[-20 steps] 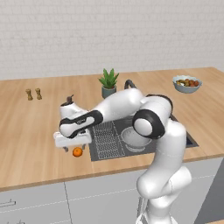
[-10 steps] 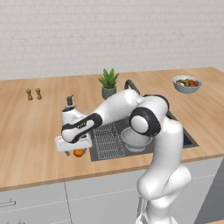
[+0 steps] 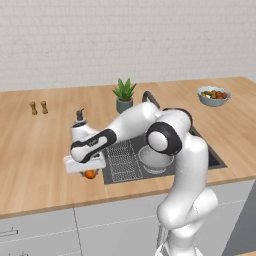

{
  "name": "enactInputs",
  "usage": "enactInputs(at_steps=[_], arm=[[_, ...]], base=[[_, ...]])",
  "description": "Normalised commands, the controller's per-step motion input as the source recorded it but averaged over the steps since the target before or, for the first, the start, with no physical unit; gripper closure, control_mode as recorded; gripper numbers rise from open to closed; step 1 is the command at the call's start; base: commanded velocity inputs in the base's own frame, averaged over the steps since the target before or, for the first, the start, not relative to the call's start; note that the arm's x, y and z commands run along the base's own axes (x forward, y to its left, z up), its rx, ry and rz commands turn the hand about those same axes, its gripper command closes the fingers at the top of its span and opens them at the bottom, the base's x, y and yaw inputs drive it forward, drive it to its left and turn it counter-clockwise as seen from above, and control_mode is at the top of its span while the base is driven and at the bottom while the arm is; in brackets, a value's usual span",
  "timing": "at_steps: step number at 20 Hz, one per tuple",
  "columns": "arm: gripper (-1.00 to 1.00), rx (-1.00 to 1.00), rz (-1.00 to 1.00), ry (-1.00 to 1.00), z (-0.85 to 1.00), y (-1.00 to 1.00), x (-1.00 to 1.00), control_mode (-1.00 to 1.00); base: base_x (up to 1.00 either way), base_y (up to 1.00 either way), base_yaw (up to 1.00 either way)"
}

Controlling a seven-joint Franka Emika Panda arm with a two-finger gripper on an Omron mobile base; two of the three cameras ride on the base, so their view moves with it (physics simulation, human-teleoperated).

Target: Put the colander in the sink, put the tangerine in the colander, and turn on the sink faucet and pour water over the colander.

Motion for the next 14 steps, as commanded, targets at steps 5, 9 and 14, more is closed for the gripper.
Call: enactInputs(at_steps=[5, 9, 14], arm=[[1.00, 0.01, 0.00, 0.00, 0.00, -0.34, -0.49, -1.00], [1.00, 0.02, -0.01, -0.12, 0.47, -0.39, -0.58, -1.00], [1.00, 0.00, 0.00, -0.20, 0.61, -0.42, -0.11, -1.00]], base=[[0.00, 0.00, 0.00], [0.00, 0.00, 0.00], [0.00, 0.00, 0.00]])
